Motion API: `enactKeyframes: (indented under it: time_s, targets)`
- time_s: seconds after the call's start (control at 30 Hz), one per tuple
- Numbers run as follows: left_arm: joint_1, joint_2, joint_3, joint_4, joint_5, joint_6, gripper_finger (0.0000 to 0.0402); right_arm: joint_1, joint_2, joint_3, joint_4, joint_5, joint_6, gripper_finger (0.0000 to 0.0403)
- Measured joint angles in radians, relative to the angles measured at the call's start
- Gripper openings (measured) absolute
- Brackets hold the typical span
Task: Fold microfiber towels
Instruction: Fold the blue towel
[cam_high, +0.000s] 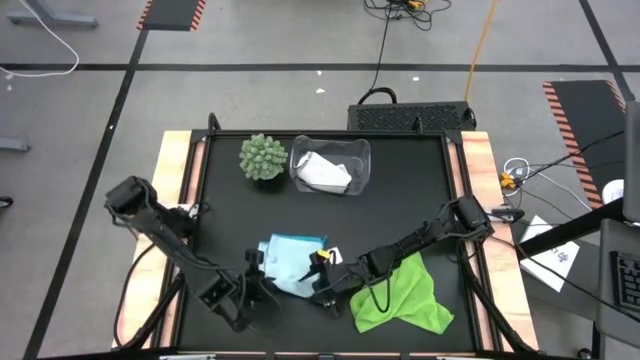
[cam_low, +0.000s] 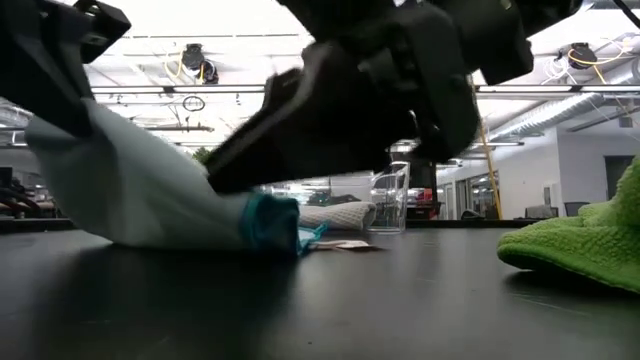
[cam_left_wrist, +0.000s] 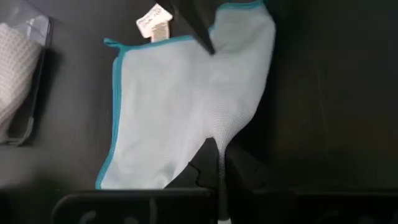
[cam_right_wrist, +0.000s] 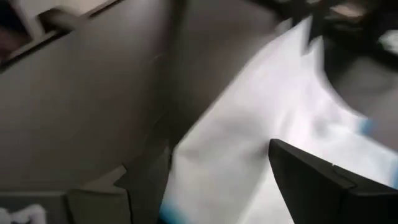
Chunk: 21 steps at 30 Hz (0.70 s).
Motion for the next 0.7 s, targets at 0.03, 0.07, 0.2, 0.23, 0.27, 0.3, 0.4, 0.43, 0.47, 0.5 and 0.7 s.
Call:
enactKeyframes:
  time_s: [0.03,0.07,0.2,0.23,0.27,0.3,0.4,0.43,0.47,0.5,0.7]
  targets:
    - [0.005,-0.003,0.0,0.002,0.003,-0.006,0.0007,0.003,0.0,0.0,0.013,0.036,0.013,0.0265]
    - [0.01,-0.003,0.0,0.003,0.013,-0.009,0.0006,0.005,0.0,0.0,0.025,0.076,0.029,0.0265]
    - [0.029,-0.004,0.0,0.004,0.016,-0.043,0.0008,0.006,0.0,0.0,0.073,0.19,0.107,0.0265]
    - [0.033,-0.004,0.0,0.004,0.018,-0.051,0.0009,0.006,-0.001,0.0,0.082,0.186,0.127,0.0265]
    - [0.038,-0.004,0.0,0.003,0.018,-0.057,0.0008,0.007,0.0,0.0,0.087,0.186,0.143,0.0265]
    - [0.041,-0.004,0.001,0.001,0.019,-0.06,0.0007,0.011,-0.001,0.0,0.09,0.186,0.152,0.0265]
    - [0.049,-0.004,0.001,-0.004,0.024,-0.062,0.0005,0.027,0.0,0.0,0.091,0.182,0.182,0.0265]
    - [0.052,-0.004,0.001,-0.003,0.024,-0.063,0.0007,0.031,-0.001,0.0,0.091,0.18,0.207,0.0265]
    - [0.055,-0.004,0.001,-0.004,0.026,-0.064,0.0009,0.035,0.0,0.0,0.089,0.175,0.23,0.0265]
    - [0.058,-0.004,0.001,-0.005,0.026,-0.064,0.001,0.037,-0.001,0.0,0.086,0.161,0.254,0.0265]
    - [0.075,-0.004,0.001,-0.02,0.026,-0.064,0.0005,0.071,-0.001,0.0,0.075,0.156,0.329,0.0265]
